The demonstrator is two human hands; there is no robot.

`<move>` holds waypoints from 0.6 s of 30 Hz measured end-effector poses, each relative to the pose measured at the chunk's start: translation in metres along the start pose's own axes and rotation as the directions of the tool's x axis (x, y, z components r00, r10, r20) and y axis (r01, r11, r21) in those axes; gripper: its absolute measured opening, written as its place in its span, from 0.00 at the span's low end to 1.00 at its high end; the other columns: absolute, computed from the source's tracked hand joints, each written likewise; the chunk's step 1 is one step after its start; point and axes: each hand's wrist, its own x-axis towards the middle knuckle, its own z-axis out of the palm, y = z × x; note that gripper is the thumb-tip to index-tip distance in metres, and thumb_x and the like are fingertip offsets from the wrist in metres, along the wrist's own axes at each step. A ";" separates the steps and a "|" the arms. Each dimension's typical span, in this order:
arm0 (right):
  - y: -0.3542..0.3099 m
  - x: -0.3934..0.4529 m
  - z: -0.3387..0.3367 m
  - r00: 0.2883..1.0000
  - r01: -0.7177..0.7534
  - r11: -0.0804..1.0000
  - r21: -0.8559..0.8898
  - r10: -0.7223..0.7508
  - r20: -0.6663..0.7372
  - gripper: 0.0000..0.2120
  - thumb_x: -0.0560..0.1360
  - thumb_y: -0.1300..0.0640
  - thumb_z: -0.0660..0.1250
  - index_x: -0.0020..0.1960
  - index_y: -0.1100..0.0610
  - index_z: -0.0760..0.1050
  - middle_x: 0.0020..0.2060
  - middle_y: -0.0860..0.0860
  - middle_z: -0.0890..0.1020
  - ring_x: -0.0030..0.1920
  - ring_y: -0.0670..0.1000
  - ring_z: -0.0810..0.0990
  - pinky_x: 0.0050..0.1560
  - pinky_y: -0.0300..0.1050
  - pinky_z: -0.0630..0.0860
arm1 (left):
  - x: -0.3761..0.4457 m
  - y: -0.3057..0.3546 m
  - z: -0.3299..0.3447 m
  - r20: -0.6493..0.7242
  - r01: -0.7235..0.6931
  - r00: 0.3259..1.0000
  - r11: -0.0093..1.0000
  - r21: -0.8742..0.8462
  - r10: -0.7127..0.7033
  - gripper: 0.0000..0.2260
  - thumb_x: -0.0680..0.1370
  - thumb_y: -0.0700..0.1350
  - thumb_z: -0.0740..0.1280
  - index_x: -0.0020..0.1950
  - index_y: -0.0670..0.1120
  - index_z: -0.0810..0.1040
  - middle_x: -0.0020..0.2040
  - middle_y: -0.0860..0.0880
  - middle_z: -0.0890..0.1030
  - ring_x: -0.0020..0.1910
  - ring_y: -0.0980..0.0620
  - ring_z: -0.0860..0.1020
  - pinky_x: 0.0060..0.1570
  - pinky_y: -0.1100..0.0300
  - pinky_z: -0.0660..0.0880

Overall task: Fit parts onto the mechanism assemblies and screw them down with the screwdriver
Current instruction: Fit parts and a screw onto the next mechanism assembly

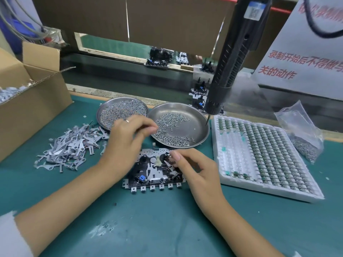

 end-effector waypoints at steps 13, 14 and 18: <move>-0.002 0.002 -0.004 0.997 -0.056 0.982 0.182 0.046 0.055 0.05 0.72 0.58 0.68 0.40 0.56 0.81 0.33 0.48 0.81 0.36 0.45 0.78 0.42 0.34 0.73 | -0.020 0.034 0.010 0.257 0.245 0.955 0.876 -0.415 -0.146 0.07 0.72 0.47 0.72 0.49 0.57 0.82 0.38 0.57 0.82 0.42 0.62 0.80 0.47 0.67 0.74; -0.002 0.001 -0.004 0.997 -0.057 0.982 0.178 0.046 0.064 0.05 0.73 0.57 0.67 0.40 0.55 0.80 0.33 0.47 0.81 0.36 0.45 0.78 0.42 0.34 0.72 | -0.019 0.033 0.008 0.279 0.269 0.948 0.856 -0.442 -0.154 0.08 0.71 0.47 0.72 0.49 0.57 0.82 0.38 0.55 0.82 0.42 0.60 0.80 0.47 0.67 0.74; -0.002 0.000 -0.003 0.997 -0.035 0.987 0.157 0.025 0.066 0.07 0.75 0.57 0.64 0.41 0.56 0.78 0.34 0.47 0.81 0.37 0.45 0.78 0.43 0.36 0.73 | -0.019 0.031 0.007 0.289 0.280 0.945 0.831 -0.482 -0.150 0.10 0.71 0.46 0.71 0.50 0.59 0.82 0.39 0.52 0.82 0.41 0.59 0.80 0.44 0.68 0.74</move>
